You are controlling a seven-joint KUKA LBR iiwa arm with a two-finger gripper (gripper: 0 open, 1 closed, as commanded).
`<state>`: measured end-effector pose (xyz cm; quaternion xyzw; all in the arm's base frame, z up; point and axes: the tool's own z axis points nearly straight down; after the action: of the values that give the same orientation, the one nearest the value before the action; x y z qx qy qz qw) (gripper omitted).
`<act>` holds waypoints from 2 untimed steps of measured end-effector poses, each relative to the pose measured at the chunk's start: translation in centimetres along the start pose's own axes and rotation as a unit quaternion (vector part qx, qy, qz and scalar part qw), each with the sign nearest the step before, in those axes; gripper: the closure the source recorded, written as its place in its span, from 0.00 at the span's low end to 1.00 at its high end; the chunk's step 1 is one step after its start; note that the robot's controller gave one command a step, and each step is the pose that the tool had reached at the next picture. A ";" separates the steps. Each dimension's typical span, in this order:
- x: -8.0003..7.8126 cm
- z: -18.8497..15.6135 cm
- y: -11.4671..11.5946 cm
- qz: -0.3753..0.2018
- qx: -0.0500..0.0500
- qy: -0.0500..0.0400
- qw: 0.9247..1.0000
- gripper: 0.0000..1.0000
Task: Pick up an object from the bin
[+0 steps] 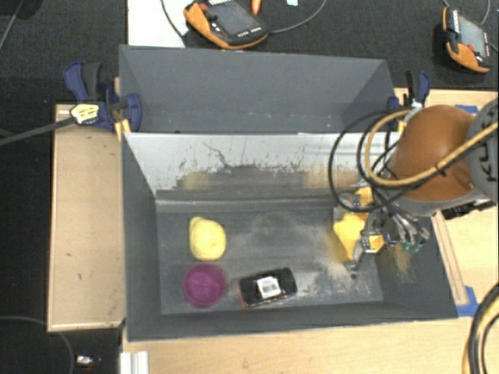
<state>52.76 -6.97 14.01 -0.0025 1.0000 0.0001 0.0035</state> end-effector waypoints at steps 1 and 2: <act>-0.7 -1.3 1.6 -0.033 0.000 -0.002 0.999 0.00; 0.8 0.2 -1.6 0.004 0.001 -0.001 1.000 0.00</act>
Offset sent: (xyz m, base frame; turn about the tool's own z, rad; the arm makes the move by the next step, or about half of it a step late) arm -0.0077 -0.0142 -0.0022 0.0044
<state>51.98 -8.58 13.77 0.0018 1.0000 -0.0010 0.0044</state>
